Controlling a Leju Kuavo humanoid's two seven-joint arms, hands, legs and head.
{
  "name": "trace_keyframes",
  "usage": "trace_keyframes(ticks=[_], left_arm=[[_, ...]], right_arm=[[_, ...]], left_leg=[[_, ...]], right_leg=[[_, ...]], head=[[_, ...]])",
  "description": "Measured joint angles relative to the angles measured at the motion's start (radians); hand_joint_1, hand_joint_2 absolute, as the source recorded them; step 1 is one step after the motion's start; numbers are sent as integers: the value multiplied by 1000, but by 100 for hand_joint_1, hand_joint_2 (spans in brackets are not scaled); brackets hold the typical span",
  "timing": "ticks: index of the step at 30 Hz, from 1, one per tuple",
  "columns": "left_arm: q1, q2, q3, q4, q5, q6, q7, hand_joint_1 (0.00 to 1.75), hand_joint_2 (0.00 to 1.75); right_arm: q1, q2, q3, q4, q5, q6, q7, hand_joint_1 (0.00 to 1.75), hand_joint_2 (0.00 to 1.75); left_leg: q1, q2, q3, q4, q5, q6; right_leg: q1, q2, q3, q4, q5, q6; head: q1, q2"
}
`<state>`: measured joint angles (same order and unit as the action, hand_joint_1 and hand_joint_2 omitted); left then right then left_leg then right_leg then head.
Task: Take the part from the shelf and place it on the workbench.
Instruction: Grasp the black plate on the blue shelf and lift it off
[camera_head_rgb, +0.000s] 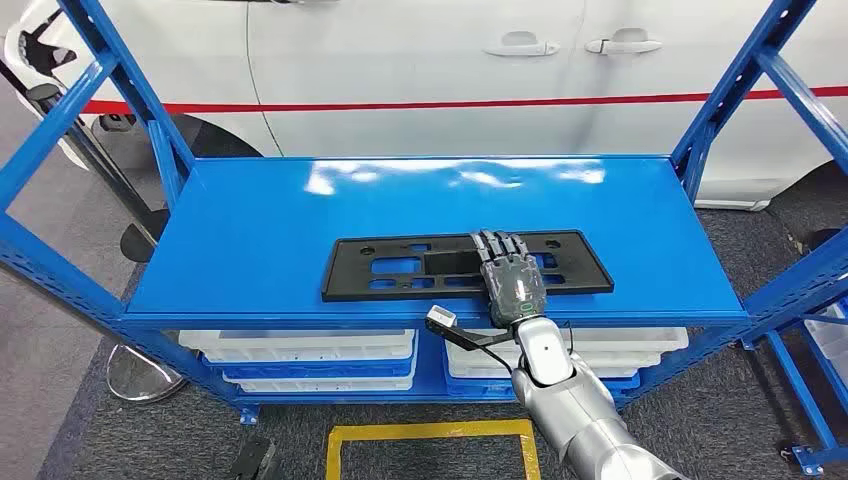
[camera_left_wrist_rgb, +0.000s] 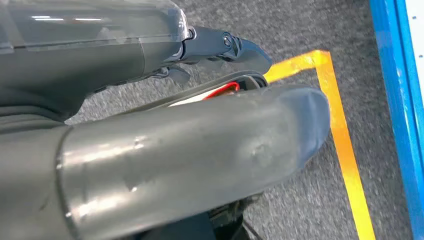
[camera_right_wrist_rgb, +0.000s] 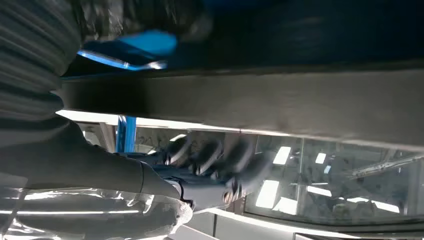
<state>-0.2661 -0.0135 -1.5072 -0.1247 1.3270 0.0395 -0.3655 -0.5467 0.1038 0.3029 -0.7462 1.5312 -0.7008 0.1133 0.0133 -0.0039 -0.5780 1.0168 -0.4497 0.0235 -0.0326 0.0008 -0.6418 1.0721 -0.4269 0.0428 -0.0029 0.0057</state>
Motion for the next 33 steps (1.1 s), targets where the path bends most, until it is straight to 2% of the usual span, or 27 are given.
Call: trace_keyframes(ticks=[2, 6, 8, 10, 11, 12, 13, 15, 16, 18, 21, 22, 24, 26, 27, 28, 29, 30, 32, 33], left_arm=[[-1, 0, 0, 0, 0, 1, -1, 0, 0], [-3, 0, 0, 0, -1, 1, -8, 0, 0], [-3, 0, 0, 0, -1, 2, -15, 0, 0], [-3, -1, 0, 0, 0, 4, -22, 0, 0], [-2, -1, 0, 0, 1, 5, -24, 0, 0], [-1, -1, 0, 0, 2, 6, -26, 0, 0], [0, 0, 0, 0, 3, 7, -28, 0, 0], [-1, 1, 0, 0, 6, 9, -33, 0, 0], [-2, 2, 0, 0, 8, 11, -35, 0, 0], [-4, 3, 0, 0, 12, 13, -39, 0, 0], [-4, 3, 0, 0, 16, 15, -42, 0, 0], [-4, 3, 0, 0, 17, 15, -43, 0, 0], [-5, 3, 0, 0, 19, 17, -46, 0, 0], [-3, 4, 0, 0, 20, 22, -50, 0, 0], [-1, 4, 0, 0, 21, 25, -52, 0, 0], [1, 4, 0, 0, 21, 28, -55, 0, 0], [3, 4, 0, 0, 21, 30, -57, 0, 0], [4, 4, 0, 0, 21, 32, -59, 0, 0], [5, 5, 0, 0, 21, 35, -63, 0, 0], [5, 5, 0, 0, 21, 36, -66, 0, 44]], right_arm=[[-2, 0, 0, 1, 0, 0, -1, 175, 175], [-4, -3, -3, -3, 1, 0, -13, 175, 175], [-4, -3, -8, -12, 2, 0, -24, 175, 175], [-1, -3, -15, -24, 2, 0, -35, 175, 175], [2, -3, -19, -32, 2, 0, -41, 175, 175], [6, -4, -24, -41, 1, 0, -48, 175, 175], [10, -4, -31, -52, 1, 0, -56, 175, 175], [15, -5, -42, -77, 0, 0, -72, 175, 175], [15, -5, -48, -91, 0, 0, -81, 175, 175], [18, -5, -63, -119, -1, 0, -99, 175, 175], [26, -5, -90, -167, -5, 0, -129, 175, 175], [27, -4, -99, -185, -8, 0, -143, 175, 175], [33, -2, -123, -234, -20, 0, -188, 175, 175], [50, 8, -156, -306, -41, 0, -273, 175, 175], [61, 18, -176, -351, -55, 0, -329, 175, 175], [71, 34, -197, -402, -73, 0, -392, 175, 175], [78, 56, -220, -456, -97, 0, -466, 175, 175], [83, 81, -246, -511, -124, 0, -539, 175, 175], [86, 130, -296, -608, -178, 0, -648, 175, 175], [89, 149, -315, -647, -196, 0, -672, 175, 175]], left_leg=[[-1, 0, -5, 8, -4, -7], [4, 0, -12, 22, -17, -28], [7, 1, -41, 89, -59, -33], [6, 1, -100, 213, -115, -32], [6, 1, -127, 264, -130, -31], [5, 1, -140, 286, -127, -28], [4, 1, -137, 273, -107, -23], [-2, 1, -88, 159, -38, -10], [-6, 1, -59, 98, -14, -4], [-14, 1, -29, 29, 3, 3], [-16, -1, -23, 10, 8, 9], [-13, -1, -19, 3, 13, 14], [-10, 0, -14, -8, 20, 21], [-11, 0, -15, -8, 19, 26], [-11, 0, -15, -6, 18, 26], [-10, 0, -16, -3, 15, 25], [-10, 0, -16, 1, 12, 23], [-9, 0, -15, 7, 7, 19], [-10, -2, -18, 18, -2, 10], [-11, -3, -19, 22, -4, 5]], right_leg=[[4, 3, 0, -8, -5, -10], [12, 6, 2, -17, -10, -44], [13, 5, 6, -21, -9, -56], [18, 4, 7, -21, -10, -62], [21, 4, 7, -20, -11, -64], [25, 4, 8, -20, -12, -65], [27, 4, 9, -19, -12, -66], [30, 5, 11, -19, -14, -67], [31, 6, 11, -19, -14, -66], [32, 7, 9, -20, -12, -59], [29, 6, 8, -22, -11, -43], [29, 5, 2, -10, -21, -39], [27, 5, -35, 70, -69, -31], [25, 5, -94, 190, -123, -25], [23, 4, -112, 226, -130, -22], [21, 4, -114, 229, -119, -20], [18, 3, -98, 195, -92, -19], [15, 2, -66, 133, -58, -18], [14, 1, -11, 24, -21, -21], [16, 0, 3, -3, -18, -25]], head=[[-1, 0], [-2, 0], [-2, 0], [-2, 0], [-2, 0], [-2, 0], [-2, 0], [-2, 0], [-2, 0], [-2, 0], [-2, 0], [-2, 0], [-2, 0], [-2, 0], [-1, 0], [-1, 0], [-1, 0], [-1, 0], [-2, 0], [-2, 0]])
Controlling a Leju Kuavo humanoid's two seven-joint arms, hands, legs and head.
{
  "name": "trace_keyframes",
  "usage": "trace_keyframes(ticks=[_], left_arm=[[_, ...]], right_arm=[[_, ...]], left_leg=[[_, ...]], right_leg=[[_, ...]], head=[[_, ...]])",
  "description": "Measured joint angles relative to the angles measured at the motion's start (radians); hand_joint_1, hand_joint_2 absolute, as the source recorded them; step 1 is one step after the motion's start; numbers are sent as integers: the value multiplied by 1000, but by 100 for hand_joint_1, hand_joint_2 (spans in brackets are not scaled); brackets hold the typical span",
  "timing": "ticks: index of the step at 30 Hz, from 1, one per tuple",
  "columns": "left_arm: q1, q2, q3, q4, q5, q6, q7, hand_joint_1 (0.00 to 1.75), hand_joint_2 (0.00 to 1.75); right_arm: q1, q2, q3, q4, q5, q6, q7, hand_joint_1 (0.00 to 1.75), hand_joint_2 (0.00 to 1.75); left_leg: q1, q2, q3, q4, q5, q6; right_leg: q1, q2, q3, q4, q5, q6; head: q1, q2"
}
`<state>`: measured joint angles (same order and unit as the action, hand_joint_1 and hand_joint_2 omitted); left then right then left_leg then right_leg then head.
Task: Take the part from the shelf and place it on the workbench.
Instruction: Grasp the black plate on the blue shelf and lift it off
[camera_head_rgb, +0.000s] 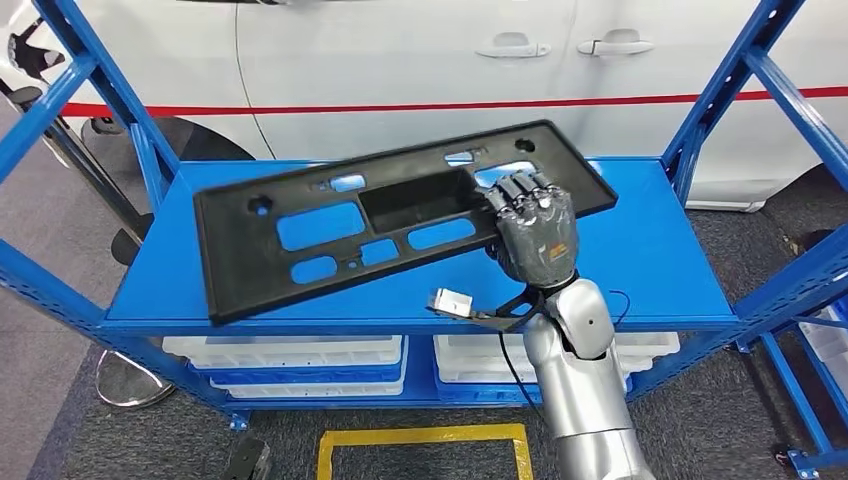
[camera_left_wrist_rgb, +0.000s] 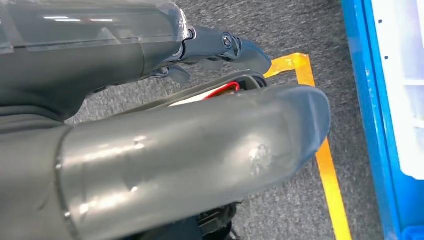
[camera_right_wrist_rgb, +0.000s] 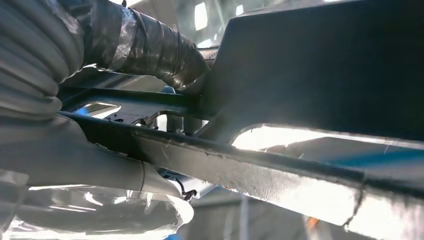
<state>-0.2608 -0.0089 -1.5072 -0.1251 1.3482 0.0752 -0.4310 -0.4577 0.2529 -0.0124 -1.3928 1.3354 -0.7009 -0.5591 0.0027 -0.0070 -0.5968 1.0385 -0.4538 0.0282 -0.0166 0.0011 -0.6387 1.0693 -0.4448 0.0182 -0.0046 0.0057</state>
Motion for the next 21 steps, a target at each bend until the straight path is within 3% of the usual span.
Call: trace_keyframes(ticks=[3, 5, 8, 9, 10, 11, 13, 15, 19, 21], left_arm=[[7, 1, 0, 0, 1, 1, -6, 0, 175], [10, 2, 0, 0, 3, 0, -10, 0, 175], [10, 2, 0, 0, 9, -8, -17, 0, 175], [11, 2, 0, 0, 12, -13, -20, 0, 175], [13, 2, 0, 0, 14, -17, -23, 0, 175], [13, 2, 0, 0, 14, -20, -25, 0, 175], [12, 3, 0, 0, 16, -26, -28, 0, 175], [9, 3, 0, 0, 16, -34, -29, 0, 175], [10, 2, 0, 0, 12, -38, -34, 0, 175], [8, 2, 0, 0, 4, -36, -37, 0, 175]], right_arm=[[13, 34, -35, -97, -23, 0, -28, 175, 175], [18, 53, -43, -141, -23, 1, -35, 175, 175], [24, 74, -43, -171, 1, 1, -31, 175, 175], [28, 78, -43, -172, 16, 1, -26, 175, 175], [33, 80, -42, -172, 29, 2, -20, 175, 175], [37, 82, -41, -172, 39, 2, -15, 175, 175], [40, 86, -37, -172, 46, 2, 2, 175, 175], [39, 86, -28, -170, 54, 2, 21, 175, 175], [40, 83, -2, -148, 96, 2, 65, 175, 175], [40, 78, 18, -132, 112, 2, 97, 175, 175]], left_leg=[[1, -2, -2, 1, -3, -16], [4, 0, -15, 34, -28, -27], [8, 1, -96, 208, -113, -37], [9, 1, -121, 257, -126, -38], [9, 1, -131, 272, -121, -39], [9, 1, -123, 250, -98, -38], [9, 1, -64, 123, -31, -33], [5, 1, -15, 21, 1, -26], [4, 1, -4, -8, 11, -4], [8, 2, -2, -17, 18, 10]], right_leg=[[4, 0, 4, -11, -1, -19], [2, 2, 8, -19, 3, -32], [3, 2, 10, -22, 4, -42], [5, 2, 10, -22, 4, -43], [5, 2, 10, -21, 4, -43], [6, 2, 10, -21, 3, -43], [5, 2, 11, -19, 2, -40], [8, 2, 9, -17, 2, -33], [10, 2, 6, -17, 2, -11], [10, 1, -19, 41, -37, -5]], head=[[0, 0], [0, 0], [0, 0], [0, 0], [0, 0], [0, 0], [0, 0], [0, 0], [0, 0], [0, 0]])
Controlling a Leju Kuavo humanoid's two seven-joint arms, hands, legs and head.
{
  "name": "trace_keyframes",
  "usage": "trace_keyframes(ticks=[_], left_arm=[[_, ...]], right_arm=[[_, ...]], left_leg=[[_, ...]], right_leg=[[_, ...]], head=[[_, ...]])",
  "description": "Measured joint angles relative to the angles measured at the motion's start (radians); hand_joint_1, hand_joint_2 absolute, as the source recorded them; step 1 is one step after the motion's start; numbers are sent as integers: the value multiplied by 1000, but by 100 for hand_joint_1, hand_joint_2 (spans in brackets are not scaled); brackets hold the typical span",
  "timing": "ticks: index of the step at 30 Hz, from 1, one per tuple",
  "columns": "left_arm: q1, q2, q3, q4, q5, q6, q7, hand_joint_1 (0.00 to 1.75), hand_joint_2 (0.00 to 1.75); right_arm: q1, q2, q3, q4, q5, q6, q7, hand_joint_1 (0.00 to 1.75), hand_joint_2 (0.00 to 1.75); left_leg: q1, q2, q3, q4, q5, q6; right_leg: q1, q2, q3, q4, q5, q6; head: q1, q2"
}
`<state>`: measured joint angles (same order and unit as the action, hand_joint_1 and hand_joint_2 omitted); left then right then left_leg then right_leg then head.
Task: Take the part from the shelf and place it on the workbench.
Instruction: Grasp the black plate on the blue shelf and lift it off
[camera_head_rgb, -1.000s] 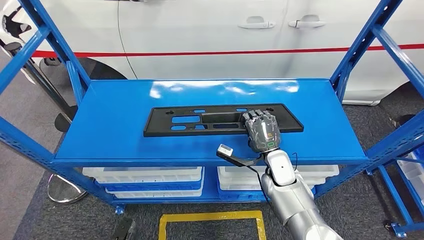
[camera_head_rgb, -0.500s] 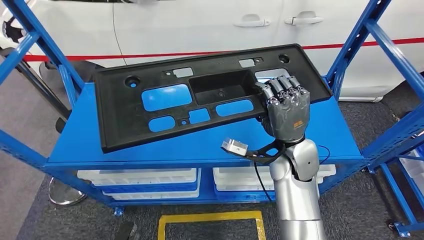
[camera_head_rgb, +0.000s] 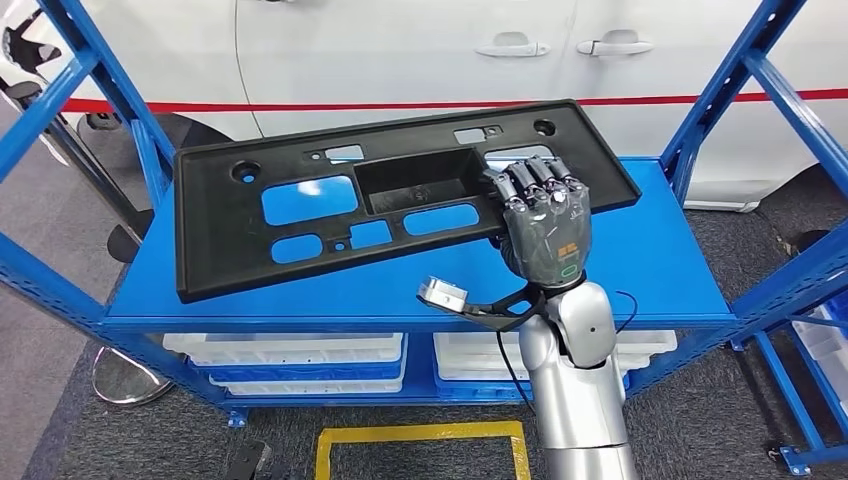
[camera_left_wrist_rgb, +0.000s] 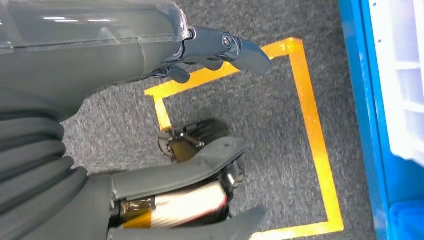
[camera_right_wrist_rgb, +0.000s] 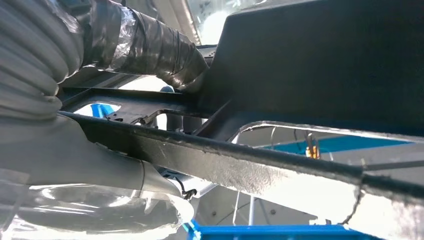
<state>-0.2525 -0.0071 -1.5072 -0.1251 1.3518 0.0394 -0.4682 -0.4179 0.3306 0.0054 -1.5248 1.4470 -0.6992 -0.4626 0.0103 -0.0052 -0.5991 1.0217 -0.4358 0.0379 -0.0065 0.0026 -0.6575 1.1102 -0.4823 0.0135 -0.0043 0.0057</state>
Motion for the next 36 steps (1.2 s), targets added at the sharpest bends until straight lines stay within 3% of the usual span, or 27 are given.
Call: trace_keyframes(ticks=[2, 4, 5, 6, 8, 10, 14, 17, 19, 20, 21, 23, 25, 29, 31, 33, 34, 35, 36], left_arm=[[0, 0, 0, 0, -14, 8, -1, 0, 175], [2, 0, 0, 0, -30, 20, 1, 0, 175], [3, 0, 0, 0, -39, 27, 3, 0, 175], [3, 0, 0, 0, -47, 32, 4, 0, 175], [3, 0, 0, 0, -58, 41, 6, 0, 175], [2, -1, 0, 0, -55, 44, 8, 0, 175], [2, -2, 2, 0, -29, 53, 22, 0, 175], [2, -3, 2, 0, -23, 64, 31, 0, 175], [4, -4, 2, 0, -17, 69, 35, 0, 175], [4, -4, 2, 0, -13, 72, 38, 0, 175], [4, -5, 2, 0, -9, 75, 42, 0, 175], [3, -4, 2, 0, -4, 82, 52, 0, 175], [1, -5, 2, 0, -2, 86, 61, 0, 175], [3, -7, 2, 0, 0, 87, 67, 0, 175], [1, -8, 2, 0, 0, 87, 67, 0, 175], [1, -8, 2, 0, 1, 88, 69, 0, 175], [1, -8, 2, 0, 3, 88, 73, 0, 175], [2, -8, 2, 0, 4, 88, 76, 0, 175], [2, -8, 2, 0, 6, 88, 80, 0, 175]], right_arm=[[1, -7, 13, 16, 7, 0, 19, 175, 175], [4, -15, 21, 33, 11, 0, 30, 175, 175], [5, -19, 25, 40, 11, 0, 36, 175, 175], [5, -21, 30, 45, 11, 0, 42, 175, 175], [2, -26, 41, 53, 11, 0, 54, 175, 175], [-2, -30, 51, 61, 12, 0, 66, 175, 175], [-3, -37, 69, 65, 16, 0, 83, 175, 175], [-4, -38, 88, 68, 26, 0, 96, 175, 175], [-2, -42, 102, 71, 31, 0, 109, 175, 175], [-1, -45, 110, 73, 31, 0, 116, 175, 175], [-1, -48, 117, 73, 30, 0, 122, 175, 175], [-2, -53, 132, 73, 27, 0, 130, 175, 175], [-3, -57, 142, 73, 24, 0, 133, 175, 175], [-4, -62, 152, 73, 22, 0, 135, 175, 175], [-5, -64, 154, 73, 21, 0, 135, 175, 175], [-3, -68, 156, 73, 21, 0, 135, 175, 175], [-1, -71, 156, 73, 21, 0, 135, 175, 175], [1, -73, 157, 74, 20, 0, 135, 175, 175], [1, -75, 157, 74, 19, 0, 135, 175, 175]], left_leg=[[-2, 0, -2, -1, 1, 6], [-5, 0, -2, 0, 1, 7], [-5, -1, -3, 1, 1, 7], [-5, -1, -2, 2, 0, 6], [-8, -2, -4, 7, -3, 1], [-10, -1, -7, 10, -4, -7], [-8, -1, -15, 28, -20, -28], [-2, 0, -83, 174, -97, -42], [2, 0, -129, 266, -123, -48], [3, 0, -130, 265, -111, -49], [3, 0, -114, 227, -82, -49], [2, 0, -50, 97, -21, -46], [-2, -1, -13, 18, 0, -36], [-3, -2, -6, 0, 4, -11], [-1, 0, -3, -7, 10, 1], [-4, 2, -4, -6, 13, 8], [-5, 2, -6, -5, 13, 8], [-5, 1, -7, -3, 14, 9], [-6, 1, -9, -1, 14, 9]], right_leg=[[-1, 0, -55, 121, -62, 2], [-1, 0, -93, 201, -82, 3], [-1, 0, -89, 192, -66, 2], [-1, 0, -65, 145, -35, 0], [2, 0, -1, 12, 22, -8], [5, 0, 32, -58, 38, -14], [3, 0, 39, -74, 42, -30], [1, -2, 43, -80, 43, -41], [2, -2, 43, -79, 42, -43], [2, -2, 43, -78, 42, -43], [2, -1, 44, -78, 41, -42], [3, 0, 44, -74, 39, -37], [5, 1, 42, -72, 37, -28], [3, 1, 37, -62, 28, -7], [1, 0, 2, 17, -21, -1], [1, 0, -58, 144, -82, 3], [0, 0, -77, 186, -95, 4], [0, 0, -80, 195, -90, 4], [0, 0, -64, 167, -67, 2]], head=[[0, 0], [0, 0], [0, 0], [0, 0], [0, 0], [0, 0], [0, 0], [-1, 0], [0, 0], [0, 0], [0, 0], [0, 0], [0, 0], [0, 0], [0, 0], [0, 0], [0, 0], [0, 0], [0, 0]])
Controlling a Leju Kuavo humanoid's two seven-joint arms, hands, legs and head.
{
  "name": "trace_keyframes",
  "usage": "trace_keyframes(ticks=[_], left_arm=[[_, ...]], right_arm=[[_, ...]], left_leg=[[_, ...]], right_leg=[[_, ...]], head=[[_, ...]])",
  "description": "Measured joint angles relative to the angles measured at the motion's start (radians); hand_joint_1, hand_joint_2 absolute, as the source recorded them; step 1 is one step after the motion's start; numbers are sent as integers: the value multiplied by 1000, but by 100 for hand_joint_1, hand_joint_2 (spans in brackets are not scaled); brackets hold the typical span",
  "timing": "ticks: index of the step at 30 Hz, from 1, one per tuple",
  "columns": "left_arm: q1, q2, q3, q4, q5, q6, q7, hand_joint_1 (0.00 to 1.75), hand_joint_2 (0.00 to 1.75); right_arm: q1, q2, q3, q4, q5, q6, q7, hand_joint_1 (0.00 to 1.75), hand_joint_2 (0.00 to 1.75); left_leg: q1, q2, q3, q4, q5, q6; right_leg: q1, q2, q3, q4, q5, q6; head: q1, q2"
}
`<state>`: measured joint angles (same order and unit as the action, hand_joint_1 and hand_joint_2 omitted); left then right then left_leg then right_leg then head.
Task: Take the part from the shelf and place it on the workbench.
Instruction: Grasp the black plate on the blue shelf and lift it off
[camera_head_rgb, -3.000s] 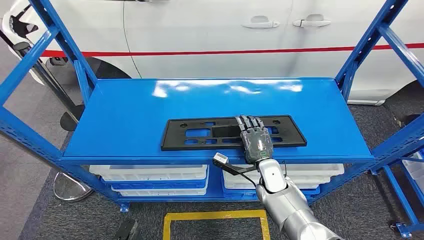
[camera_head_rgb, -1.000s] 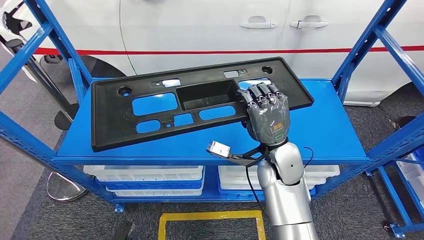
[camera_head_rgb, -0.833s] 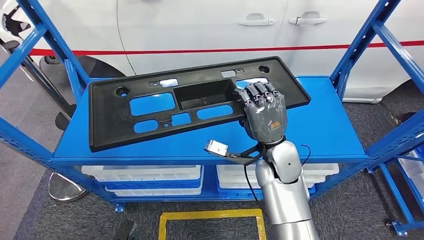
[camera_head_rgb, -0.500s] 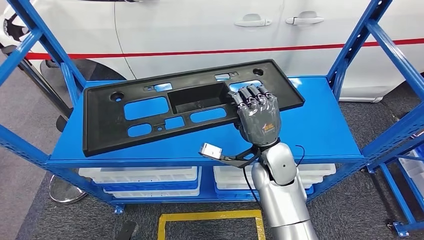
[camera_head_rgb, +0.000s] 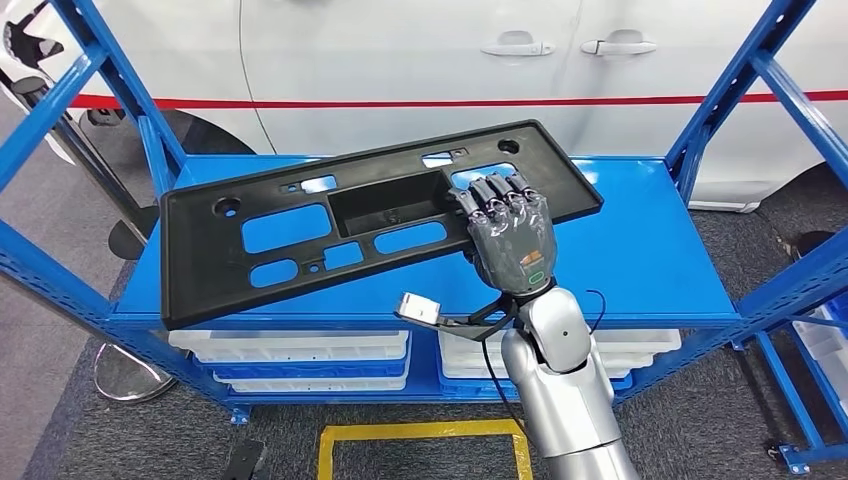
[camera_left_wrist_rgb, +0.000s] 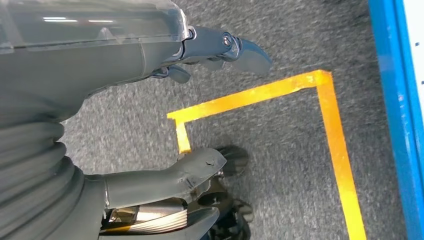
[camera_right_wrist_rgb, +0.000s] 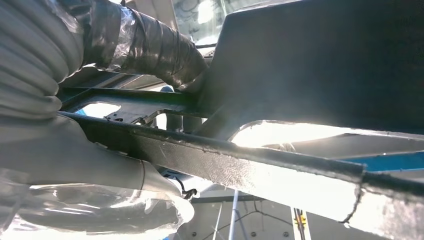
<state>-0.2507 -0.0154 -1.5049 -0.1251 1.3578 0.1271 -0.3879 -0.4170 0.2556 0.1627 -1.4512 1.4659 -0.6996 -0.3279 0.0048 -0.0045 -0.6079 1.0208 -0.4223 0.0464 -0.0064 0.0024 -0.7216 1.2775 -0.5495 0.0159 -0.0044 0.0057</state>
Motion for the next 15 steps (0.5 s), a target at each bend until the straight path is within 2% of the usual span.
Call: trace_keyframes(ticks=[2, 4, 7, 8, 9, 10, 12, 13, 14, 15], left_arm=[[0, -1, 0, 0, 2, 1, 4, 0, 175], [-1, -1, 0, 0, 3, 1, 5, 0, 175], [0, -1, 0, 0, 4, 2, 6, 0, 175], [1, -1, 0, 0, 4, 2, 7, 0, 175], [0, -1, 0, 0, 4, 2, 7, 0, 175], [0, -2, 0, 0, 4, 1, 8, 0, 175], [0, -3, -1, 0, 3, 1, 8, 0, 175], [0, -3, -1, 0, 3, 1, 8, 0, 175], [1, -3, -1, 0, 3, 1, 8, 0, 175], [0, -3, -1, 0, 3, 1, 9, 0, 175]], right_arm=[[-2, -1, 1, 0, -6, 0, -3, 175, 175], [-4, -1, 2, -2, -11, 0, -8, 175, 175], [-6, -1, 2, -3, -16, 0, -16, 175, 175], [-6, -1, 2, -3, -19, 0, -20, 175, 175], [-8, 0, 3, -4, -21, 0, -24, 175, 175], [-9, 0, 3, -5, -23, 0, -27, 175, 175], [-11, 1, 3, -6, -25, 0, -29, 175, 175], [-11, 1, 3, -6, -25, 0, -31, 175, 175], [-11, 1, 3, -6, -25, 0, -33, 175, 175], [-11, 1, 3, -6, -25, 0, -34, 175, 175]], left_leg=[[-1, -1, -3, 5, -1, -2], [-4, -2, -8, 11, 0, -10], [-4, -2, -16, 14, 5, -27], [-3, -2, -20, 21, -4, -33], [-2, -1, -29, 42, -26, -38], [1, -1, -45, 82, -62, -42], [5, -1, -84, 203, -145, -51], [7, -1, -97, 254, -173, -54], [8, -1, -95, 277, -183, -57], [8, -1, -74, 262, -177, -58]], right_leg=[[1, 0, 67, -125, 60, -7], [4, 1, 111, -216, 90, -13], [6, 1, 111, -234, 103, -27], [4, 0, 109, -239, 110, -34], [2, -2, 106, -243, 118, -41], [1, -4, 101, -246, 125, -45], [1, -6, 84, -247, 139, -50], [2, -7, 73, -246, 147, -50], [2, -7, 61, -246, 155, -49], [2, -8, 50, -246, 165, -48]], head=[[0, 0], [0, 0], [0, 0], [0, 0], [0, 0], [0, 0], [0, 0], [0, 0], [0, 0], [0, 0]])
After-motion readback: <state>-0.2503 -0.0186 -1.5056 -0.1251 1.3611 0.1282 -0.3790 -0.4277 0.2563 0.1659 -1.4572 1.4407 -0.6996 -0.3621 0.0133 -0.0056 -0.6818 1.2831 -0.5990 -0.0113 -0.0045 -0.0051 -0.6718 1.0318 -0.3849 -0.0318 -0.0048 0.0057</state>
